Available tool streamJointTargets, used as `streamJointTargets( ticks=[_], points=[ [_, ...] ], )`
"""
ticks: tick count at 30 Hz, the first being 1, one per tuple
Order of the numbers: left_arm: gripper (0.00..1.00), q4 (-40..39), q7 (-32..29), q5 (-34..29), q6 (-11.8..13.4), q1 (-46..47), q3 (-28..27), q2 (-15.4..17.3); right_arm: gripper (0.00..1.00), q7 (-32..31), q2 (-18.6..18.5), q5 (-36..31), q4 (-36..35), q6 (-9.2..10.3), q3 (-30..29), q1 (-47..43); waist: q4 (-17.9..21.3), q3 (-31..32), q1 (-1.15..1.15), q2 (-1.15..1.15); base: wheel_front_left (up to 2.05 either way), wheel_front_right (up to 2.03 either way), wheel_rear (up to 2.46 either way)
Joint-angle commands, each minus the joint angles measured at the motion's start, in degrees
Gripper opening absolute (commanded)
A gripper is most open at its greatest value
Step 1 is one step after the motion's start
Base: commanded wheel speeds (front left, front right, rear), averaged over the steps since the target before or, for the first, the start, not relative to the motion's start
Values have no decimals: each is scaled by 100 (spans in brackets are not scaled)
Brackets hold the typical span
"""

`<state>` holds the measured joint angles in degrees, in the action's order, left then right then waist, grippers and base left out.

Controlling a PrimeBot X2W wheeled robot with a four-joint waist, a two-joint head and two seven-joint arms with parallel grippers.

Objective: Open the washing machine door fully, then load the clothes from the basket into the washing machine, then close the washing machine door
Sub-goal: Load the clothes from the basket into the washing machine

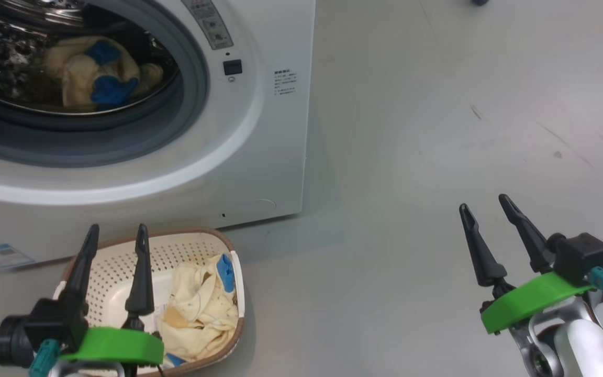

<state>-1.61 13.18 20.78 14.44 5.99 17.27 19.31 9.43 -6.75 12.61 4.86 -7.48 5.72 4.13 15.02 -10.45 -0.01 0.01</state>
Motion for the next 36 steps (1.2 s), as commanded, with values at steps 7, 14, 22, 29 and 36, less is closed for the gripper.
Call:
streamJointTargets(
  ticks=[7, 14, 22, 29, 36],
  points=[
    [100, -122, 126, 30, 906, -497, -66, -111, 100, -337, -114, -164, -501, -1, -35, -360, -452, 754, 1, -1, 0, 0, 0],
    [100, -93, 151, 93, 855, -836, -4, -193, 100, -548, -113, -224, -732, -1, -114, -650, -657, 1025, 1, -1, 0, 0, 0],
    [100, -39, 166, 97, 781, -962, 85, -280, 100, -698, -87, -254, -938, -1, -143, -853, -718, 1141, 1, -1, 0, 0, 0],
    [100, 21, 172, 101, 744, -973, 104, -328, 100, -731, -83, -245, -995, -1, -135, -906, -688, 1151, 1, -1, 0, 0, 0],
    [100, 47, 177, 104, 705, -976, 76, -370, 100, -749, -71, -242, -1025, -1, -154, -955, -687, 1138, 1, -1, 0, 0, 0]
  ],
)
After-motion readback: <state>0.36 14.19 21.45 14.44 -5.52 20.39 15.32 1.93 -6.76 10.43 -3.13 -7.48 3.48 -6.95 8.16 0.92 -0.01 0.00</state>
